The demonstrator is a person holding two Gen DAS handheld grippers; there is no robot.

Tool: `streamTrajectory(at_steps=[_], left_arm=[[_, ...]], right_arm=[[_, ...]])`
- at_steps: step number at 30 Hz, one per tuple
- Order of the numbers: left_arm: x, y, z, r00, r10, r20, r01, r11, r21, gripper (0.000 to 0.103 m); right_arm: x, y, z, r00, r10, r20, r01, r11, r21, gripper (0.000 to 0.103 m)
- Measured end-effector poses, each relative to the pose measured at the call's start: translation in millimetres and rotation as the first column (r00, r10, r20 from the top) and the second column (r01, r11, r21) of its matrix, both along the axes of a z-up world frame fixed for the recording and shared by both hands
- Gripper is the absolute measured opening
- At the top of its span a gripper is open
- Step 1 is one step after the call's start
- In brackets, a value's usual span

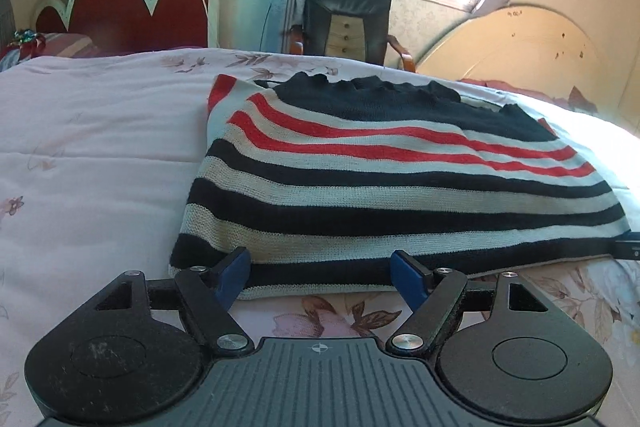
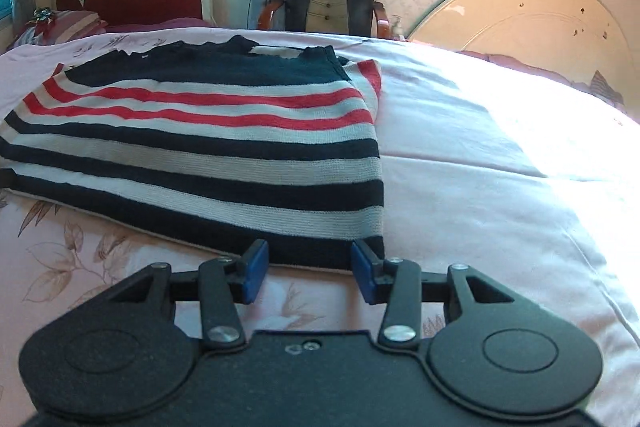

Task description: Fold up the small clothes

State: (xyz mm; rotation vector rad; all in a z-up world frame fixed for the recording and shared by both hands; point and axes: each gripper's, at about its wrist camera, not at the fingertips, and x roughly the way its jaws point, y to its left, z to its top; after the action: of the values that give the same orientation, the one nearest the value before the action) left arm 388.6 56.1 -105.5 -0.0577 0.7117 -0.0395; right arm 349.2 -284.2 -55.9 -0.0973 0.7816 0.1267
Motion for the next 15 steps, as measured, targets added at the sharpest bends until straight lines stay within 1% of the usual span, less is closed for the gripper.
streamTrajectory(at_steps=[1,2,3,4,5,6,7,8,9,10,11,13,15], left_arm=[[2.5,-2.9,4.8,1.0,0.011,0.001,-0.011,1.0,0.0,0.077],[3.2,-4.1,11.1,0.999,0.027,0.023,-0.027,1.0,-0.002,0.077],[3.4,-4.1,15.7,0.998,0.039,0.048,-0.039,0.999,-0.001,0.077],[6.0,-2.4,19.3,0.997,0.044,0.068,-0.044,0.999,-0.006,0.077],[11.0,-0.2,20.2,0.996,0.053,0.066,-0.053,0.999,-0.007,0.077],[19.3,3.7,19.1,0.997,0.068,0.048,-0.068,0.998,0.001,0.077],[25.8,7.5,15.0,0.997,0.075,0.026,-0.075,0.997,0.006,0.077],[33.2,12.1,7.6,0.997,0.077,-0.015,-0.077,0.997,0.003,0.077],[36.6,15.5,1.2,0.998,0.064,-0.027,-0.064,0.998,-0.011,0.079],[36.8,14.9,-0.1,0.999,0.051,-0.014,-0.051,0.999,-0.004,0.081],[37.1,11.5,0.9,0.999,0.045,-0.02,-0.045,0.999,0.016,0.081],[35.2,5.8,6.7,0.999,0.037,-0.014,-0.036,0.998,0.05,0.081],[36.2,7.7,7.8,0.999,0.044,-0.007,-0.044,0.999,0.03,0.081]], right_arm=[[1.1,0.1,-0.3,1.0,0.002,-0.005,-0.002,1.0,-0.001,0.042],[3.1,1.0,2.6,1.0,-0.001,-0.011,0.001,1.0,0.007,0.04],[3.1,-0.4,6.9,1.0,-0.009,-0.003,0.009,1.0,0.03,0.031],[3.5,-3.8,12.8,1.0,-0.023,0.018,0.021,0.997,0.067,0.027],[4.2,-7.0,15.9,0.999,-0.038,0.031,0.035,0.996,0.087,0.021],[7.5,-9.6,17.8,0.998,-0.056,0.037,0.052,0.994,0.098,0.02],[12.6,-14.2,17.8,0.996,-0.078,0.035,0.074,0.992,0.106,0.019],[17.8,-19.3,15.9,0.995,-0.095,0.023,0.092,0.989,0.116,0.017],[23.3,-23.4,11.6,0.994,-0.106,-0.002,0.106,0.987,0.125,0.012],[31.5,-27.7,2.6,0.993,-0.106,-0.054,0.112,0.986,0.124,0.01],[33.7,-28.5,-0.5,0.994,-0.093,-0.055,0.1,0.987,0.125,0.01],[37.1,-23.6,5.0,0.995,-0.079,-0.068,0.085,0.992,0.092,0.01],[34.9,-22.1,13.2,0.997,-0.073,-0.029,0.075,0.993,0.096,0.014]])
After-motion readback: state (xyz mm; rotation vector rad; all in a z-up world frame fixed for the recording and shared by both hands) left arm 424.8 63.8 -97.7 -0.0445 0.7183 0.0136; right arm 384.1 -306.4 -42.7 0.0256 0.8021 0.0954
